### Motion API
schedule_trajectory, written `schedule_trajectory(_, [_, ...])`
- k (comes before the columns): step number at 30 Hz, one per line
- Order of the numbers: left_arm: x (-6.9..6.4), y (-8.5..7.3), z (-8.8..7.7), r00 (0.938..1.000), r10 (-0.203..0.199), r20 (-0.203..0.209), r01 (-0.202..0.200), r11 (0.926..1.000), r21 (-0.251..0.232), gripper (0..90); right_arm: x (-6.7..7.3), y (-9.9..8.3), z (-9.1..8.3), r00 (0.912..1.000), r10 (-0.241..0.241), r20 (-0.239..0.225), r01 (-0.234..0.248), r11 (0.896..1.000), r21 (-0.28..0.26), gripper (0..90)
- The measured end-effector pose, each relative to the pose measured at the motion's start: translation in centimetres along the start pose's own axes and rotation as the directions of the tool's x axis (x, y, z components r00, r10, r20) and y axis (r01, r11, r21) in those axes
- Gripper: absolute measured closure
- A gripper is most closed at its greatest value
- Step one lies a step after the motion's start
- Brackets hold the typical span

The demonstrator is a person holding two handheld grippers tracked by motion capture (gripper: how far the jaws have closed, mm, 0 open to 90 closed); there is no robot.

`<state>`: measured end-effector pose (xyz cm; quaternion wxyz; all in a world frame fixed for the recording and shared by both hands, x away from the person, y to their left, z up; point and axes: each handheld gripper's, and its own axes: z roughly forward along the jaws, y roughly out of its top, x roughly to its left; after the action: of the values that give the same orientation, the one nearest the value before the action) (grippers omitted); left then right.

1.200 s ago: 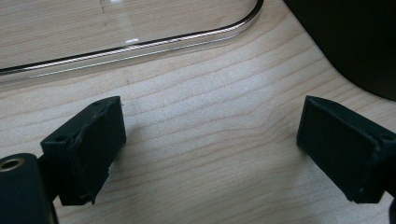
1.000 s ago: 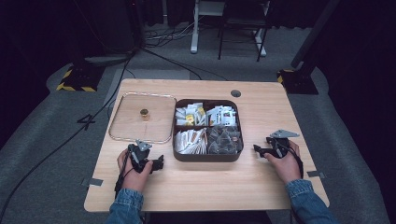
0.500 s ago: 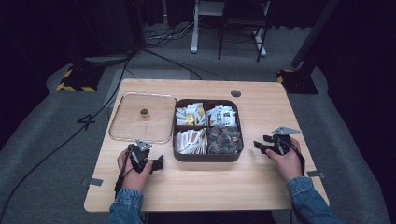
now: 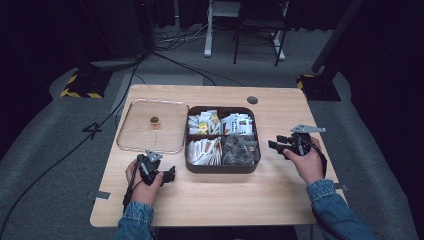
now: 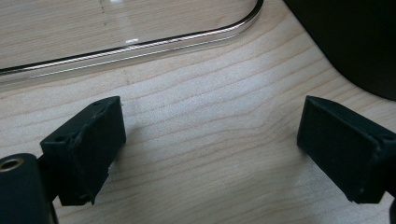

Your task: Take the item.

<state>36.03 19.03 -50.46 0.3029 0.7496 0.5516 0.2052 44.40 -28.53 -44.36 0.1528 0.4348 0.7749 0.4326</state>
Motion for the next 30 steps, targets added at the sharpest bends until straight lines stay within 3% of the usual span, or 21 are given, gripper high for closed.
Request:
schedule_trajectory(10, [0.0, 0.0, 0.0, 1.0, -0.005, -0.001, 0.005, 1.0, 0.0, 8.0, 0.8, 3.3, 0.8, 0.9992, -0.018, -0.035, 0.017, 0.999, -0.03, 48.7])
schedule_trajectory(21, [0.0, 0.0, 0.0, 1.0, -0.007, -0.003, 0.007, 1.0, 0.002, 7.4, 1.8, 6.3, 3.4, 0.9958, -0.042, -0.082, 0.042, 0.999, -0.006, 48.4])
schedule_trajectory(30, [0.0, 0.0, 0.0, 1.0, -0.006, -0.003, 0.006, 1.0, 0.003, 7.4, 2.8, 8.2, 6.3, 0.9923, -0.004, -0.124, 0.007, 1.0, 0.02, 47.1])
